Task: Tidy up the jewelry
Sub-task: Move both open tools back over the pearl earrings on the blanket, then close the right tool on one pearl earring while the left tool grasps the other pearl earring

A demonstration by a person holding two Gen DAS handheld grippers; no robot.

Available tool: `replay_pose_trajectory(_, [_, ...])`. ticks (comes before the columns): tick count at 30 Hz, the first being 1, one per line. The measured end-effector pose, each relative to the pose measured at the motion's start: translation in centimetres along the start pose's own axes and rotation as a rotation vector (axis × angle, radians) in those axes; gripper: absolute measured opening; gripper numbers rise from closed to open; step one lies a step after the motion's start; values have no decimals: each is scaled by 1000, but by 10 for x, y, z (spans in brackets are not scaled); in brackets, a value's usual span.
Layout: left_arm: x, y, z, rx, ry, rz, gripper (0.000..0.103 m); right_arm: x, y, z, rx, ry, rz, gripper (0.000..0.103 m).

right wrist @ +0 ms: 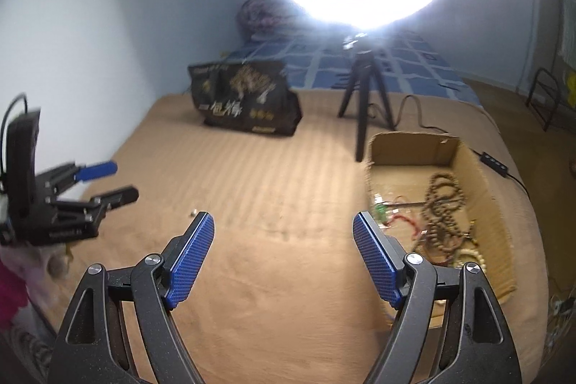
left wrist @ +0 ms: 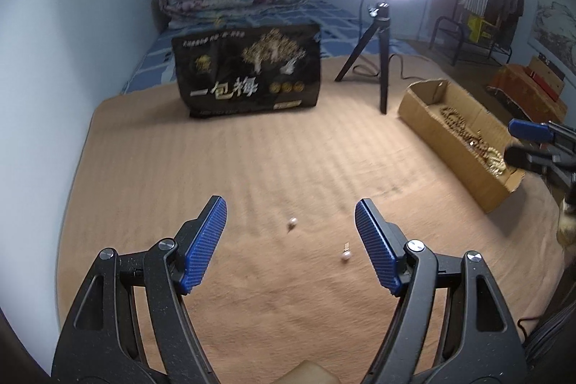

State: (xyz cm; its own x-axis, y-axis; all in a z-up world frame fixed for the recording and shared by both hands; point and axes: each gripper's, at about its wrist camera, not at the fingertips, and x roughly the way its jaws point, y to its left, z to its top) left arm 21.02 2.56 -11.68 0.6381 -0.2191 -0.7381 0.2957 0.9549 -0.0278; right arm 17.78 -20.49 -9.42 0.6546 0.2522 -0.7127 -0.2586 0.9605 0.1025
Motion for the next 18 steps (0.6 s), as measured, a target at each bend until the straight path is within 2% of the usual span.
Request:
replay_pose_trajectory(4, [13,13,-9,-12,22,-7,76,26,25,-9,-66,70,0,80])
replay_pose_trajectory(10, [31,23,-23,6,44,-28,75,61,42,-31,-51,115,77,79])
replay_pose_trajectory(12, [39,24,-26,13,60,-41,64,71,48,-37,-61,120,92,79])
replay_pose_trajectory(13, [42,25,-26,12,68,-46,62,76,52,-40,-69,123,100,77])
replay_pose_trajectory(15, [50,26,-29,8,86,-66,55,86,59,-45,-90,137,120,64])
replay_pose_trajectory(17, [58,25,-31,9,100,-86,52,93,66,-46,-108,161,140,46])
replay_pose_trajectory(18, [62,25,-32,14,103,-93,48,99,69,-48,-116,174,154,43])
